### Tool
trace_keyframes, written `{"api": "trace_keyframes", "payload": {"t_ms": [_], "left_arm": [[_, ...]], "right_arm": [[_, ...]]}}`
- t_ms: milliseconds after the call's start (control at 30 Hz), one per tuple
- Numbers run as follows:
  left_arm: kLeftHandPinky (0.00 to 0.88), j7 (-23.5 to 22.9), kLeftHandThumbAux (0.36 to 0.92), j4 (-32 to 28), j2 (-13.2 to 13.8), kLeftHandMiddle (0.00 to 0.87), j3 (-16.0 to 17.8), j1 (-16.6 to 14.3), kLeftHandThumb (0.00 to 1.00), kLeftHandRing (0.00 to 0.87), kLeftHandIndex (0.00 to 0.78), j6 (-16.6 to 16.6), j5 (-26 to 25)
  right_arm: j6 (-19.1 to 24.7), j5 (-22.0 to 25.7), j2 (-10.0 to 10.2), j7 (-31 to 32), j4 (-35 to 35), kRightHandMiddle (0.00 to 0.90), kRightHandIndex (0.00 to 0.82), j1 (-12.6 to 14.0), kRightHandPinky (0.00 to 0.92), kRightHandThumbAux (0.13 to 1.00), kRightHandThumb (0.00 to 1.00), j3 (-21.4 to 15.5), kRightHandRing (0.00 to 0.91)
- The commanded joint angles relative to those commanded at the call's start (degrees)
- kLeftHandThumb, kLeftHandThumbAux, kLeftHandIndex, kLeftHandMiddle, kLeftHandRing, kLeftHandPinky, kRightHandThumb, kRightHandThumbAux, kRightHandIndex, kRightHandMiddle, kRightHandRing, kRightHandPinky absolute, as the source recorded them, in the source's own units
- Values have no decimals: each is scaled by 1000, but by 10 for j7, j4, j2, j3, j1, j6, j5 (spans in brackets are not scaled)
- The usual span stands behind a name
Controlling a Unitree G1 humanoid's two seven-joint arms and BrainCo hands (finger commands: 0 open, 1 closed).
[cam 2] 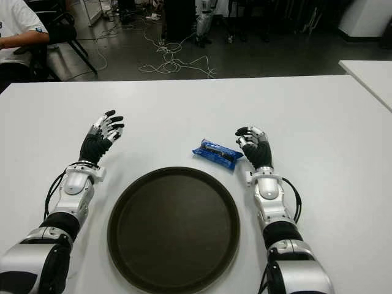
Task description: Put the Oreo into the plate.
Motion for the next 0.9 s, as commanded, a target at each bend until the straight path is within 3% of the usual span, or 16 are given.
{"api": "trace_keyframes", "payload": {"t_ms": [433, 900], "left_arm": [[190, 1, 619, -2, 0, 210, 0, 1, 135, 200, 119, -5, 0], [184, 2, 645, 1, -1, 210, 0, 0, 153, 199, 110, 2, 0]], "right_arm": [[-4, -1, -1, 3, 0, 413, 412, 1, 434, 726, 674, 0, 427], [-7, 0, 0, -2, 8, 410, 410, -2, 438, 726, 675, -2, 431]]}}
